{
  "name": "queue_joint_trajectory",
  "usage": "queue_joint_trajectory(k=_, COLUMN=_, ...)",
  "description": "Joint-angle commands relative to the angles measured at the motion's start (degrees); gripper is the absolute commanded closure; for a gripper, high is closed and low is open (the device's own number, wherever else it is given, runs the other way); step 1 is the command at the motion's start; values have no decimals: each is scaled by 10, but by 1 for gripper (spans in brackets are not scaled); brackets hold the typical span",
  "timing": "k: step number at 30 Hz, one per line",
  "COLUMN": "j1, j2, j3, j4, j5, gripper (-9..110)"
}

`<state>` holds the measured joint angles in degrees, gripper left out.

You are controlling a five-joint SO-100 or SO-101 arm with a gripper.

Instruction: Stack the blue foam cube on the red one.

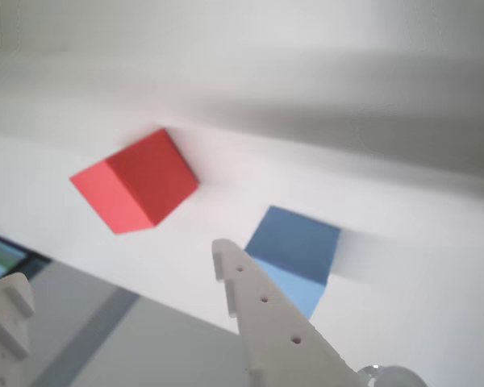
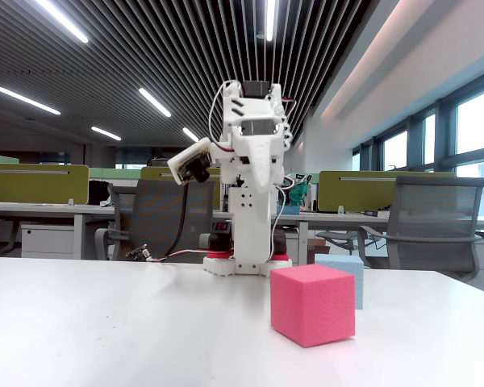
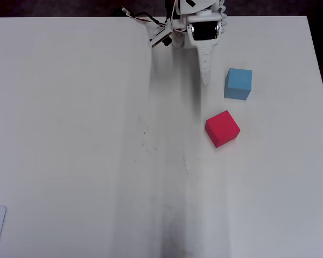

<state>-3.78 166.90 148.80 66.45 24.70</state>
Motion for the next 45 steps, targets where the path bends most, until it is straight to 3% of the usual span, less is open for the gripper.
queue_joint_trajectory(k=1, j1=-26, j2=-79, j3=-98, j4=23, j5=12, gripper=70)
queue_joint_trajectory(k=11, j1=-146, j2=-247, j3=-143, j4=15, j5=80, gripper=67)
queue_joint_trajectory(k=20, j1=-243, j2=-296, j3=-137, j4=20, j5=97, gripper=64)
queue_joint_trajectory(k=30, j1=-277, j2=-354, j3=-145, j4=22, j5=111, gripper=62)
queue_joint_trajectory(k=45, j1=-249, j2=-441, j3=-146, j4=6, j5=120, gripper=62)
